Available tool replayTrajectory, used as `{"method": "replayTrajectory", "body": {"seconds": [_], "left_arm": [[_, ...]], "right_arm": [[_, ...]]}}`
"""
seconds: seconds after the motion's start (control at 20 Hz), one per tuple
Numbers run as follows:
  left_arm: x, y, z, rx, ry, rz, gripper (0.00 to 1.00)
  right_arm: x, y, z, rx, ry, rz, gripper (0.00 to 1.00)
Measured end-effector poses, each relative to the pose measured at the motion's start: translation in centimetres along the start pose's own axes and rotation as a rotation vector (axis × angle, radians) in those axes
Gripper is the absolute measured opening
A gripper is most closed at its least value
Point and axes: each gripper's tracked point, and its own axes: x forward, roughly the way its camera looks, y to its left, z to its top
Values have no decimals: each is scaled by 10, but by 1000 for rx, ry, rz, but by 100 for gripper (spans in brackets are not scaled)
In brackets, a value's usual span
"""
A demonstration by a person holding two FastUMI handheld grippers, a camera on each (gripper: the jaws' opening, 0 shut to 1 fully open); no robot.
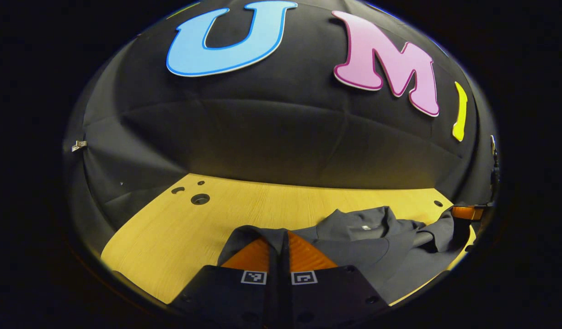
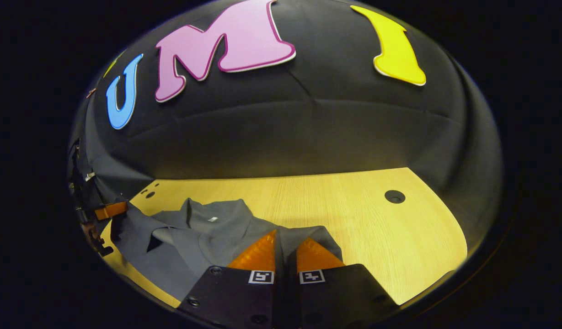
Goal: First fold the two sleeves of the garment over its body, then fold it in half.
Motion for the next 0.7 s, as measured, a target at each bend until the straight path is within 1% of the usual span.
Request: {"method": "replayTrajectory", "body": {"seconds": [0.25, 0.45, 0.6, 0.65, 0.7], "left_arm": [[21, -1, -16, -14, 24, -1, 5], [31, 3, -34, -22, 68, 11, 6], [34, 6, -40, -41, 82, 13, 10], [34, 6, -39, -49, 78, 9, 10], [34, 6, -38, -58, 75, 4, 18]], "right_arm": [[19, -7, -21, -8, 40, -20, 5], [27, -11, -37, -20, 77, -35, 10], [29, -16, -40, -14, 87, -61, 18], [29, -22, -42, -24, 94, -89, 18], [27, -25, -43, -33, 99, -106, 31]]}}
